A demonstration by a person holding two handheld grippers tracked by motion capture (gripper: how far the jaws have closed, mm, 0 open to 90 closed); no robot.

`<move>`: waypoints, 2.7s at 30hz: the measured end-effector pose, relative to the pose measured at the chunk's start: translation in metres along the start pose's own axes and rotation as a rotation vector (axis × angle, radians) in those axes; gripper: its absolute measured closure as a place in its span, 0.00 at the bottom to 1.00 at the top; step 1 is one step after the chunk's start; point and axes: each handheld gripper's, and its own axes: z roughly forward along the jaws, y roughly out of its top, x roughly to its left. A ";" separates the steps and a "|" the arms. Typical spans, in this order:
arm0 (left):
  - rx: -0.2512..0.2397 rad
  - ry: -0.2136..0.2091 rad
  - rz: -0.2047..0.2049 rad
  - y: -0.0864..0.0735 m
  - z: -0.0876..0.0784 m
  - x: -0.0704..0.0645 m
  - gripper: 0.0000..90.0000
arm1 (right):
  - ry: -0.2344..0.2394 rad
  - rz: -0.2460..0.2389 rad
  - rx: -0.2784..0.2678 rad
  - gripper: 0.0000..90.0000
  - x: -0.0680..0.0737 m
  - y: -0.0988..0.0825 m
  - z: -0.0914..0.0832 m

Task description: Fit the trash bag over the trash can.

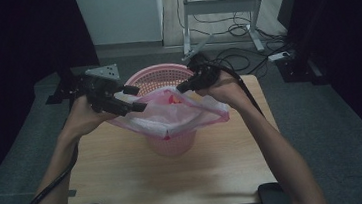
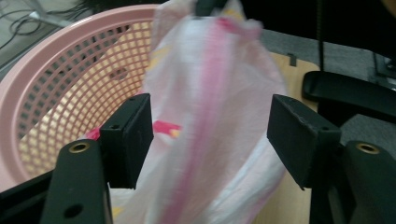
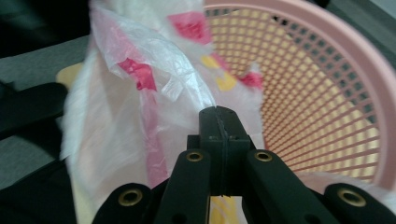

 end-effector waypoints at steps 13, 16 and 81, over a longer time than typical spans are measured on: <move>0.117 0.204 -0.169 -0.001 0.034 0.047 0.93 | -0.030 0.052 0.013 0.65 -0.013 -0.008 -0.006; 0.123 0.200 -0.203 -0.001 0.038 0.055 0.93 | -0.027 0.050 -0.011 0.56 -0.007 -0.014 -0.022; 0.059 0.239 -0.295 -0.032 0.031 0.038 0.45 | -0.185 0.133 0.011 0.44 -0.023 -0.067 -0.032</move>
